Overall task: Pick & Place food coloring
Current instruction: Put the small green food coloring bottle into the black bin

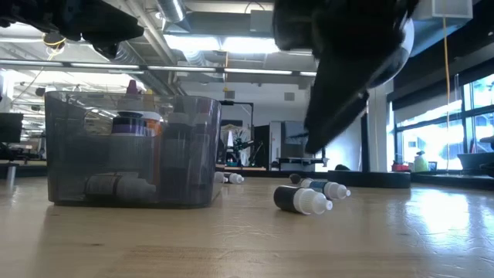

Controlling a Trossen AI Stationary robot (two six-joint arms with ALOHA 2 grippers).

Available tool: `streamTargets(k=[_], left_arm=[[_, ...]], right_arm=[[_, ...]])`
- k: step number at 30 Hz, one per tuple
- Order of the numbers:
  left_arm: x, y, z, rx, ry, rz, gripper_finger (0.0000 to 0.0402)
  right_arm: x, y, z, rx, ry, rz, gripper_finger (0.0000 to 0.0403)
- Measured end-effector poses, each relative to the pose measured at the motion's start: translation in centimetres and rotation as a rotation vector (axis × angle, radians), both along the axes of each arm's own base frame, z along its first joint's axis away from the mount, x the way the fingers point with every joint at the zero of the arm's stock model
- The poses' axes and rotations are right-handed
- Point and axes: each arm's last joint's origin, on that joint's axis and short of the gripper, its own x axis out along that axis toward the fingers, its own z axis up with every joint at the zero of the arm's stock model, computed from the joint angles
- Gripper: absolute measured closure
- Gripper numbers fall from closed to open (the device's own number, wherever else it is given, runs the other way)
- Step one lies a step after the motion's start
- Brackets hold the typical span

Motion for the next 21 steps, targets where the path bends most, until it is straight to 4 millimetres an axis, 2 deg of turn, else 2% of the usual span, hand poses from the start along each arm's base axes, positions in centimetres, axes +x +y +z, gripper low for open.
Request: streamTargets(k=[7, 14, 21], left_arm=[[0.0, 0.0, 0.0, 0.000, 0.000, -0.002, 0.0313], [0.0, 0.0, 0.0, 0.001, 0.003, -0.004, 0.0313], [0.0, 0.0, 0.0, 0.002, 0.004, -0.004, 0.0313]], right_arm=[[2.4, 1.1, -1.8, 0.010, 0.026, 0.021, 0.0092], [2.4, 0.8, -3.7, -0.012, 0.109, -0.015, 0.0092], [2.5, 0.8, -4.1, -0.046, 0.106, 0.029, 0.0092]])
